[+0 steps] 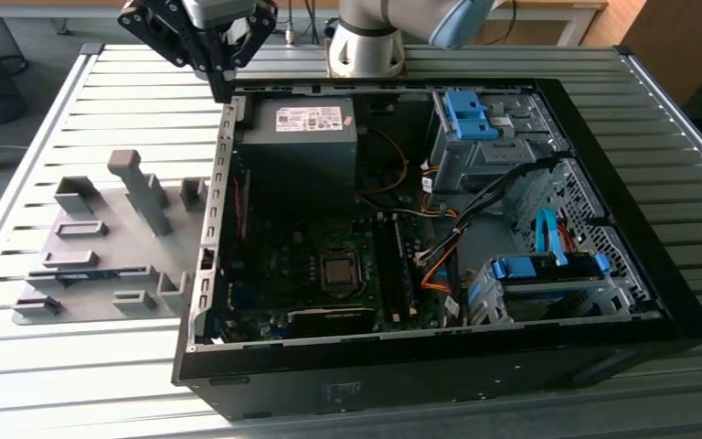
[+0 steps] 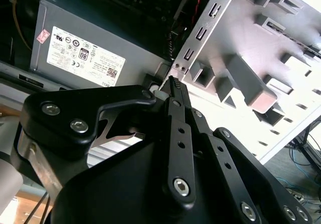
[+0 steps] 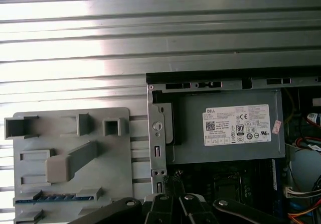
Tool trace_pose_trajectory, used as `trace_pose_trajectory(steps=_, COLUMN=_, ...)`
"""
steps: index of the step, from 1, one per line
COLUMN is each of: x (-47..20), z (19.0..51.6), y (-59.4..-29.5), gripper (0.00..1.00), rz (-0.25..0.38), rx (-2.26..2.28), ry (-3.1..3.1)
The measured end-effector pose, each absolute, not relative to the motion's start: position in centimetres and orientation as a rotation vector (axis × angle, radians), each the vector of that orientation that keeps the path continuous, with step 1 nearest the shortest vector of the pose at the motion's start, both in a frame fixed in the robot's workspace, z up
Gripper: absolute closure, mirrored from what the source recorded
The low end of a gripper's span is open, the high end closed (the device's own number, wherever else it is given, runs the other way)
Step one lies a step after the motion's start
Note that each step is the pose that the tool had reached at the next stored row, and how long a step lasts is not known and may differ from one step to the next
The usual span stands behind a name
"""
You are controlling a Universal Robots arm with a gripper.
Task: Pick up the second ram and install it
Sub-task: 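Reach for the second ram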
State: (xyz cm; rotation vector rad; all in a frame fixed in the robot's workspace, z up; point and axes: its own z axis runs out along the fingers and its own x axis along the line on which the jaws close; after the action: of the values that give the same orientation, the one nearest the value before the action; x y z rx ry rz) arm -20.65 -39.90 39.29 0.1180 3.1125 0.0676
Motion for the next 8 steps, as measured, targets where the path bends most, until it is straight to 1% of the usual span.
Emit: trace_pose_trajectory(steps=8, x=-21.21, z=39.29, y=-39.89, gripper=0.9, rz=0.068, rx=0.118, ry=3.112)
